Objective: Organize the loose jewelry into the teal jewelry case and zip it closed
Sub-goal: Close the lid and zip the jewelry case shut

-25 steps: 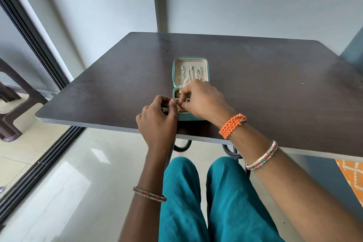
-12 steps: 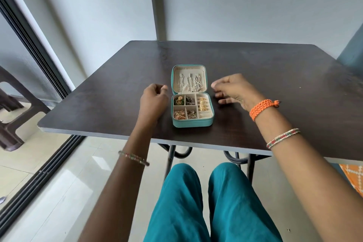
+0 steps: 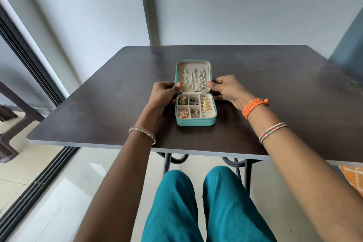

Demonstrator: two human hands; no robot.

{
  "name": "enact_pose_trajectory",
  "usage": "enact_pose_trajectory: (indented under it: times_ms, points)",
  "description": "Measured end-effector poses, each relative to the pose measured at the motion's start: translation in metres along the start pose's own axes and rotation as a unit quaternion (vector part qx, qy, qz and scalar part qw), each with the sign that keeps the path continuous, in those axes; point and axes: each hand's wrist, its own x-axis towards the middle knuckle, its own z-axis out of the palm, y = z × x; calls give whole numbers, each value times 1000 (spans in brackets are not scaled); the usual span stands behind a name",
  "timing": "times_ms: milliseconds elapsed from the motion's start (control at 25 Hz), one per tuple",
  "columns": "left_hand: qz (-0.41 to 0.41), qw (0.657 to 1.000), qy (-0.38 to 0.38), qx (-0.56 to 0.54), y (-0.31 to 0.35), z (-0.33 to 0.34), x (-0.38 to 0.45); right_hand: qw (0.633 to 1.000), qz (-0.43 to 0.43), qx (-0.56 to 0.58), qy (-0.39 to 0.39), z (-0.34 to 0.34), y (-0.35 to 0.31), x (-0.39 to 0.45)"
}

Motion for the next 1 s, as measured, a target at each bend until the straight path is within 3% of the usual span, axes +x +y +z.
enact_pose_trajectory:
  times_ms: [240, 760, 1000]
  points:
    - [37, 997, -64, -37, 1, 35, 15, 992, -60, 34, 103, -27, 20, 12]
    - [123, 990, -33, -56, -15, 33, 12, 989, -100, 62, 90, -30, 20, -3]
    - [124, 990, -22, -64, -14, 29, 8, 985, -106, 102, 86, -29, 19, -11]
